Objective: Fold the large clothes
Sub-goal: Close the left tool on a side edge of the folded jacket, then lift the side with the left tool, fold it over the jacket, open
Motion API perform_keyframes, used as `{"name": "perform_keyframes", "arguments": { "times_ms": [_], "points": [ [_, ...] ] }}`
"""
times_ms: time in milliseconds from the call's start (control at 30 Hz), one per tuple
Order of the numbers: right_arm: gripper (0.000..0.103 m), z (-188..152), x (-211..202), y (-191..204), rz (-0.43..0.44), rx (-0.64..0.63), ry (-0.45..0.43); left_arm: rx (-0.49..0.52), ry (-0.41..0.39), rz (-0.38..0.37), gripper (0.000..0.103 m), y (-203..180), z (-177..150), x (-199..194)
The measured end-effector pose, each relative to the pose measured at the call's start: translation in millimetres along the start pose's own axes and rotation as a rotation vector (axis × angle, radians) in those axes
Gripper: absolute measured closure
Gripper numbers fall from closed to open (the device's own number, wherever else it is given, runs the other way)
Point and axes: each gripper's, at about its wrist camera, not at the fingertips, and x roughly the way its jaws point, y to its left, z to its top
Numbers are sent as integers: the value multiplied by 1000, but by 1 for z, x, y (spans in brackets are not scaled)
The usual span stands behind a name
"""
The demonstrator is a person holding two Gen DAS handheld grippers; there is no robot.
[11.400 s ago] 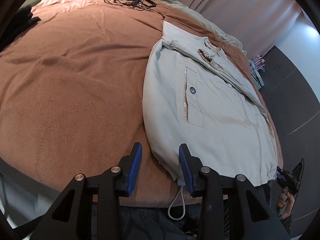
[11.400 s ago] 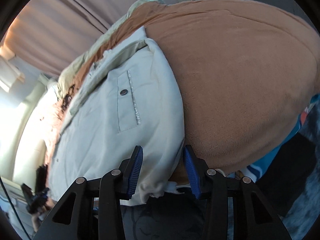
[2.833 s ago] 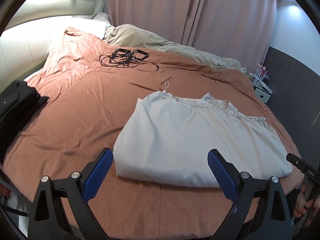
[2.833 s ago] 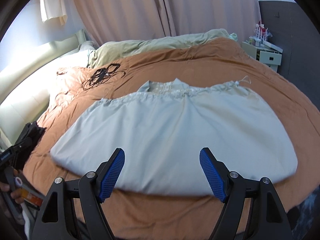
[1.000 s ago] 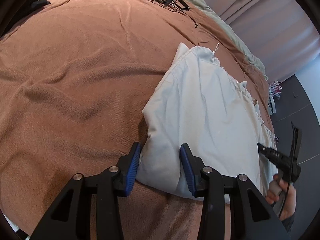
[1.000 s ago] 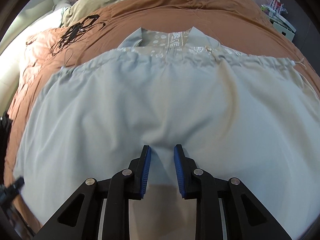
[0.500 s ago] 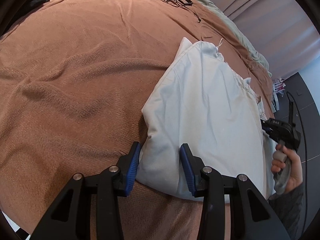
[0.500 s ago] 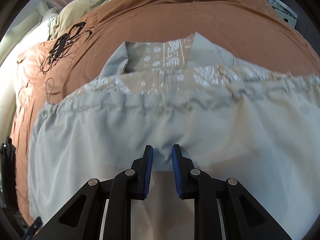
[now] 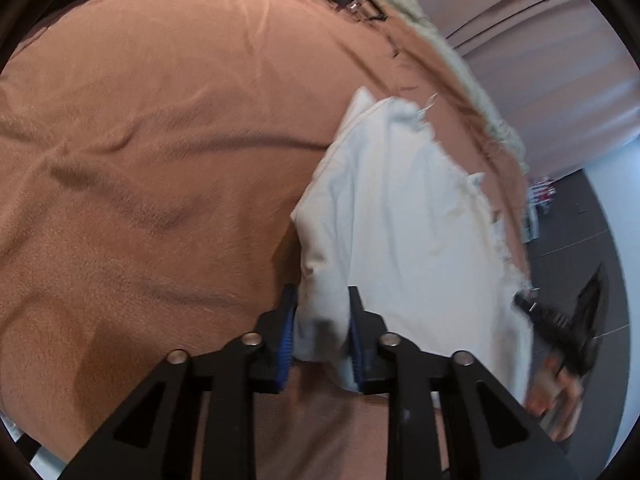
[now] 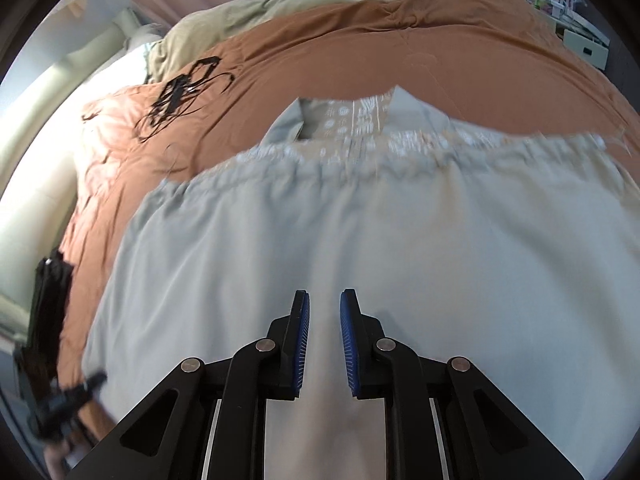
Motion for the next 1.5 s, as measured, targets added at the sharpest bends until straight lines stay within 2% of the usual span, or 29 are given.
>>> {"name": "perform_keyframes", "arguments": {
  "times_ms": [233, 467, 633, 767, 867, 1033, 1267, 1500],
  "points": [
    [86, -63, -27, -6, 81, 14, 4, 65, -77, -99, 85, -44, 10, -36],
    [86, -104, -54, -1, 87, -23, -36, 135, -114, -213, 87, -105, 14, -56],
    [86, -125, -50, -5, 121, -22, -9, 198, -132, -278, 87, -147, 12, -71],
    [86, -144, -32, -9, 129, -1, 20, 257, -137, -325, 87, -184, 9, -82],
    [86, -153, -21, -12, 134, 2, 2, 326, -124, -340, 88, -221, 3, -84],
    [86, -152, -29, -20, 190, 40, 5, 436, -103, -366, 88, -280, -12, -86],
    [86, -149, -72, -50, 229, 82, -76, 543, -66, -391, 88, -346, -30, -72],
    [86, -150, -117, -104, 234, 178, -178, 629, 12, -384, 88, -408, -54, -32]
  ]
}}
